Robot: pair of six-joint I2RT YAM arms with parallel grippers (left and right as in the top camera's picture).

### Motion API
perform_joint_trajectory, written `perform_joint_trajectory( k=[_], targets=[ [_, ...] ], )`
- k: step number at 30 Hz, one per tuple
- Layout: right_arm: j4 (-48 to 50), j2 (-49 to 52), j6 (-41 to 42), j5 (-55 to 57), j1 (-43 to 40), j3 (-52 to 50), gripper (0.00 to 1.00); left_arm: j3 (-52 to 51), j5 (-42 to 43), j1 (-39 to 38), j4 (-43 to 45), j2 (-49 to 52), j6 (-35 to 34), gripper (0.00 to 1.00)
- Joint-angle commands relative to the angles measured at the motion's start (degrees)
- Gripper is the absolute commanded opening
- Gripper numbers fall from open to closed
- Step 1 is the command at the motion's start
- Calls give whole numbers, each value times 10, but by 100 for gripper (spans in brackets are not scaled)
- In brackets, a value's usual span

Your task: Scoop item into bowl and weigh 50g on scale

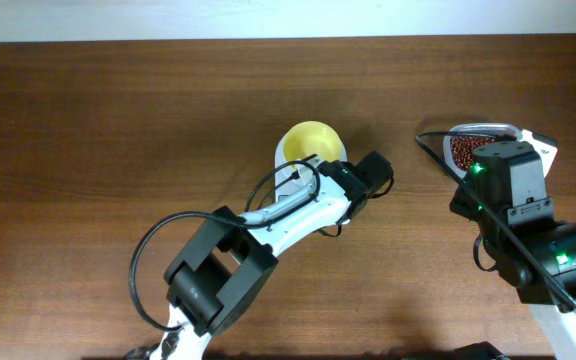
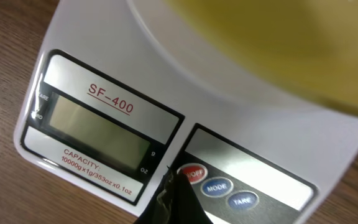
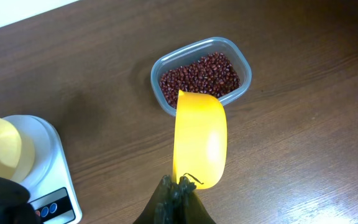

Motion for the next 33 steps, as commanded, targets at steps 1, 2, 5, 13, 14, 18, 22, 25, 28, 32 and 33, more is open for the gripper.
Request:
perform_joint_trajectory(
  k=[1, 2, 5, 13, 14, 18, 22, 25, 28, 32, 33],
  targets=[
    [2, -7, 4, 16, 3, 15, 4, -3, -8, 3, -2, -61, 18, 0],
    [2, -7, 4, 16, 3, 15, 4, -3, -18, 3, -2, -71, 20, 0],
    [2, -7, 4, 16, 3, 15, 4, -3, -27, 3, -3, -91, 19, 0],
    [-14, -7, 4, 13, 3, 15, 4, -4, -26, 3, -6, -91, 20, 0],
    [-16, -7, 4, 13, 3, 15, 4, -4, -26, 3, -6, -91, 20, 0],
    [-19, -7, 4, 14, 3, 15, 4, -4, -53, 4, -7, -91, 35, 0],
    [-19, 9, 2, 44, 3, 15, 4, -3, -136, 16, 15, -91, 35, 0],
    [-19, 37, 2, 52, 3, 15, 4, -4, -125, 51, 22, -91, 35, 0],
    [-10, 71, 2, 52, 3, 15, 4, -4, -118, 82, 33, -91, 35, 0],
    [6, 77, 2, 52, 3, 15, 4, -5, -75, 93, 41, -89, 35, 0],
    [6, 75, 2, 52, 3, 15, 4, -5, -71, 92, 40, -89, 35, 0]
  ],
)
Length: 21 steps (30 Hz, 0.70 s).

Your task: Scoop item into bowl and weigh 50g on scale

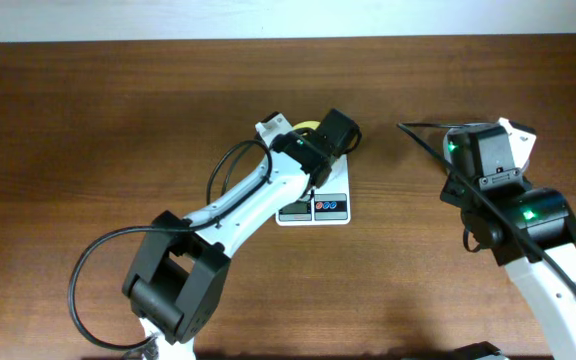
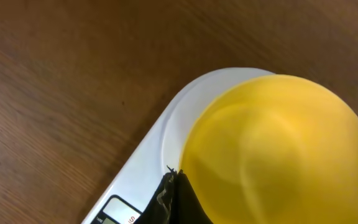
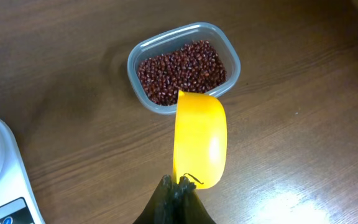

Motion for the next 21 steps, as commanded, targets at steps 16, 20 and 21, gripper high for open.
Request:
perform_joint_trajectory(
  k=[16, 20, 21],
  targets=[
    [-37, -130, 2, -10, 3, 14, 4, -4, -10, -80, -45, -10, -10, 0],
    [-37, -130, 2, -9, 3, 14, 4, -4, -19, -80, -53, -10, -11, 0],
    [-37, -130, 2, -9, 3, 14, 4, -4, -19, -80, -47, -10, -11, 0]
  ],
)
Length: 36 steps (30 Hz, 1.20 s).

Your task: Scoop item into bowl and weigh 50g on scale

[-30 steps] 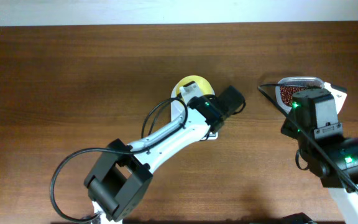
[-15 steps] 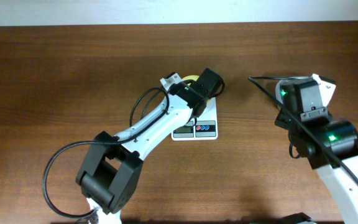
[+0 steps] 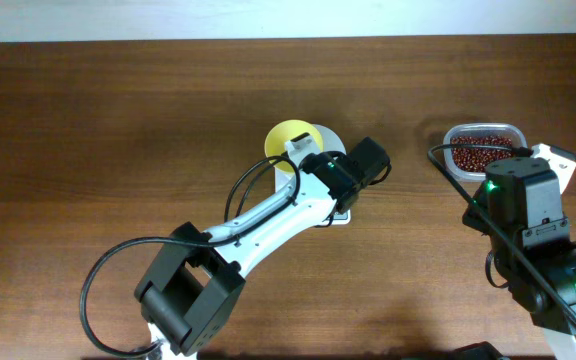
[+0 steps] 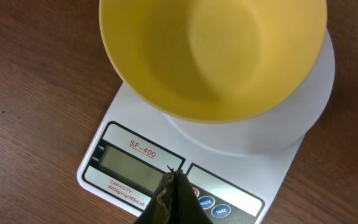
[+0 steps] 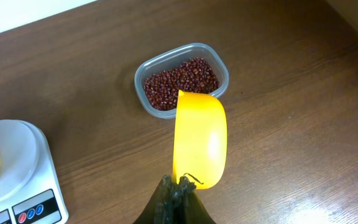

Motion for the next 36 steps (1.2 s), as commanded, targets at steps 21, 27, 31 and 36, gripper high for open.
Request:
perform_joint_trajectory(
  k=[21, 27, 31, 36],
  targets=[
    [0, -5, 2, 0, 3, 14, 4, 9, -86, 69, 147, -29, -7, 0],
    [0, -5, 2, -1, 3, 14, 4, 9, -53, 82, 176, -22, -7, 0],
    [-1, -5, 2, -1, 3, 14, 4, 9, -24, 81, 176, 8, -7, 0],
    [-4, -5, 2, -1, 3, 14, 4, 9, -24, 80, 167, 21, -7, 0]
  ],
)
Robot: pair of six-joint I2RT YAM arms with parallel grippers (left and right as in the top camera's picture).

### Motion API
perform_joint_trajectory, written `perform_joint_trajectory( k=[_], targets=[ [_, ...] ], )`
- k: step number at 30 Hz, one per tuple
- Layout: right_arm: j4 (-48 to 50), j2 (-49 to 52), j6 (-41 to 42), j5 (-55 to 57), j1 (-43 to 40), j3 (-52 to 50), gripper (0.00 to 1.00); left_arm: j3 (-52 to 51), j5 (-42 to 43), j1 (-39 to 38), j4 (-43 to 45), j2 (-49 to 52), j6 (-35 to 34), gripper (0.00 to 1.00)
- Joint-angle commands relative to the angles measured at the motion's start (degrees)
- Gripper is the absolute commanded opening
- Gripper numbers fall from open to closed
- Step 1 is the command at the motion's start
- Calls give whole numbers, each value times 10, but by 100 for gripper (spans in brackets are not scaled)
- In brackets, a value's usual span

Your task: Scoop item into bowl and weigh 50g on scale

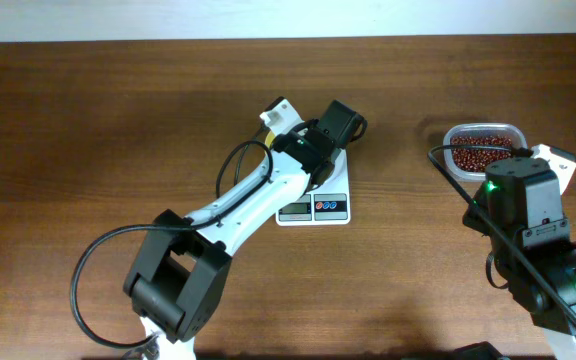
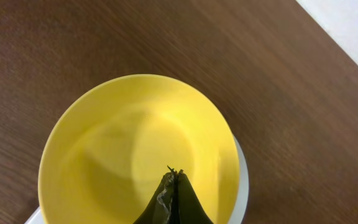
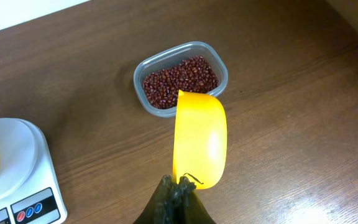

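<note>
An empty yellow bowl (image 2: 104, 155) sits on the white platform of the scale (image 1: 313, 208). In the overhead view my left arm hides it. My left gripper (image 2: 174, 173) is shut with nothing in it, its tip over the bowl's inside. A sliver of the bowl and the scale (image 3: 17, 186) show at the left of the right wrist view. My right gripper (image 3: 179, 180) is shut on the handle end of a yellow scoop (image 3: 199, 140). The scoop's far end points at a clear tub of red beans (image 3: 180, 78); its inside does not show.
The bean tub (image 1: 483, 146) stands at the back right of the brown wooden table (image 1: 88, 120), to the right of the scale. The scale's display and buttons face the front edge. A pale wall runs along the far edge.
My left gripper has moved from the scale's front right, above the display, to over the bowl farther back. The bowl is now hidden in the overhead view. The right arm and scoop are unchanged.
At first my left gripper was low at the scale's buttons, and the right held the scoop over the bean tub. Then the left was at the bowl's rim. Later it was above the display with the right arm drawn back. Now the left is over the bowl.
</note>
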Motion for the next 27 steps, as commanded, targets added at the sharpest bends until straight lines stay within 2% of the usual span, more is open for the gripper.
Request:
perform_joint_trajectory(
  k=[1, 23, 27],
  targets=[
    [0, -5, 2, -1, 3, 13, 4, 8, 5, -3, -10, 21, -5, 0],
    [0, -5, 2, -4, 3, 13, 4, 7, 74, -35, -13, 44, -1, 0],
    [0, -5, 2, -9, 3, 13, 4, 7, 74, -42, 17, 44, 17, 0]
  ],
)
